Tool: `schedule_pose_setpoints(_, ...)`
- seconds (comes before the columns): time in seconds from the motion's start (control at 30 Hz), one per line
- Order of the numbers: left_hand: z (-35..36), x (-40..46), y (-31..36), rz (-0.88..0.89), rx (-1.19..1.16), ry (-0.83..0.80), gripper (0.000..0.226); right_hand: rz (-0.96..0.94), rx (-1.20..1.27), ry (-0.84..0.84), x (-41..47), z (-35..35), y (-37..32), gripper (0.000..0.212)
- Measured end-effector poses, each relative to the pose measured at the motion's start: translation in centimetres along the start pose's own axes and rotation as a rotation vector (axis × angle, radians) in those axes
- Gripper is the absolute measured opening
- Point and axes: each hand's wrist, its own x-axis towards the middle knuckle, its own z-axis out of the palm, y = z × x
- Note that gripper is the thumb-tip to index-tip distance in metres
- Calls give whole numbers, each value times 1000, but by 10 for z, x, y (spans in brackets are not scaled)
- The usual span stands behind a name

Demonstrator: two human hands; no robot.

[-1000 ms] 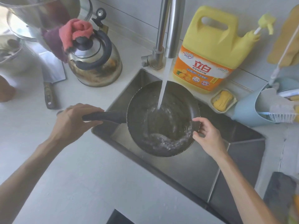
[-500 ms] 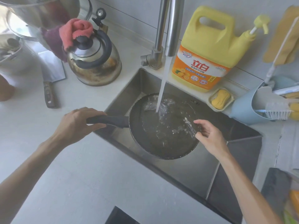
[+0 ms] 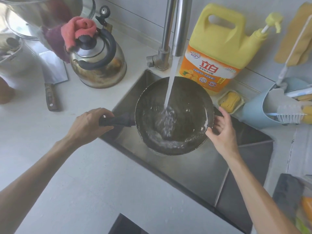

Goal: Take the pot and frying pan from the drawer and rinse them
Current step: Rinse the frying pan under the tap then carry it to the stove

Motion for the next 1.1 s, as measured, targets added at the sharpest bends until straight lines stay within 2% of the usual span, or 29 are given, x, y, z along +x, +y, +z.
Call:
schedule_pose_setpoints(0.07, -4, 5, -3, 39, 60, 13, 32, 25, 8, -15, 5, 5, 4, 77)
schedule_pose_setpoints(0.17, -6, 10, -8, 138, 140, -8, 30, 61, 59, -23, 9, 13, 9, 70)
schedule_pose_setpoints(0.37, -1, 23, -5, 195, 172, -40, 19, 146, 227, 79, 16, 20, 9, 54)
schedule_pose_setpoints(0.5, 3, 34, -5, 176, 171, -34, 25, 162, 289, 112, 28, 15, 7, 56)
schedule_pose_setpoints(0.63, 3, 40, -1, 117, 239, -135, 23, 156, 319, 108, 35, 10, 6, 55)
schedule_pose_setpoints(0.8, 3, 40, -1, 85, 68, -243, 27, 174, 375, 109, 36, 10, 12, 52)
schedule_pose_setpoints(0.9, -1, 39, -2, 67, -16, -374, 48, 184, 447, 124, 36, 11, 19, 53)
schedule_pose_setpoints(0.93, 0, 37, -1, 64, -40, -393, 49, 187, 471, 127, 36, 11, 23, 52)
schedule_pose_setpoints(1.03, 5, 35, 1, 36, -51, -315, 26, 158, 510, 106, 35, 11, 26, 50)
schedule_pose_setpoints(1.1, 7, 34, 3, 23, 2, -246, 27, 147, 482, 92, 34, 11, 25, 47)
